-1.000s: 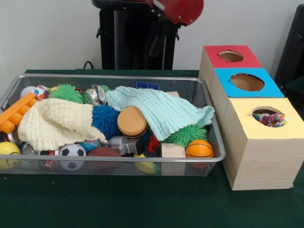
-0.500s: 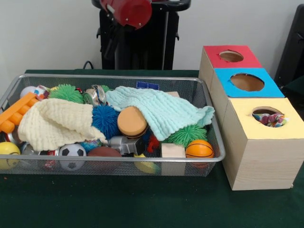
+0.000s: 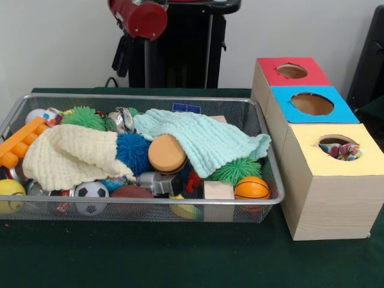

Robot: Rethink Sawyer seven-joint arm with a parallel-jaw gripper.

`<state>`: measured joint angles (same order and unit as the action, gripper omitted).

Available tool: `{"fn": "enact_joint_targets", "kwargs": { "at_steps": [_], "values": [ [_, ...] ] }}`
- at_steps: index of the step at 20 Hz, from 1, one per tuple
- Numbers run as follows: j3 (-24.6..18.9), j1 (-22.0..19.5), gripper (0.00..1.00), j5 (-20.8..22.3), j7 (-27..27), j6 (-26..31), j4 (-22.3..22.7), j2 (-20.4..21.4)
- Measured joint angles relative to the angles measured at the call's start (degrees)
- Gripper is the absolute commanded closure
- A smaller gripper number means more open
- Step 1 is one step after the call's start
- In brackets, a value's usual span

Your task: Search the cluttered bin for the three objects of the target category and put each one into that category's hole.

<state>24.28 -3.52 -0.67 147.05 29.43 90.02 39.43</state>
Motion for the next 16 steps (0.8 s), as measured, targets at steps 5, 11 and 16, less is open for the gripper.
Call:
{"fn": "enact_joint_targets", "kwargs": {
  "at_steps": [5, 11, 16],
  "values": [
    [-2.0, -3.1, 1.00, 2.7, 0.0, 0.0, 1.7, 1.2],
    [-4.6, -6.6, 0.00, 7.5, 0.0, -0.4, 2.3, 2.0],
    [-5.9, -8.0, 0.00, 10.3, 0.0, -1.0, 3.1, 2.5]
  ]
}}
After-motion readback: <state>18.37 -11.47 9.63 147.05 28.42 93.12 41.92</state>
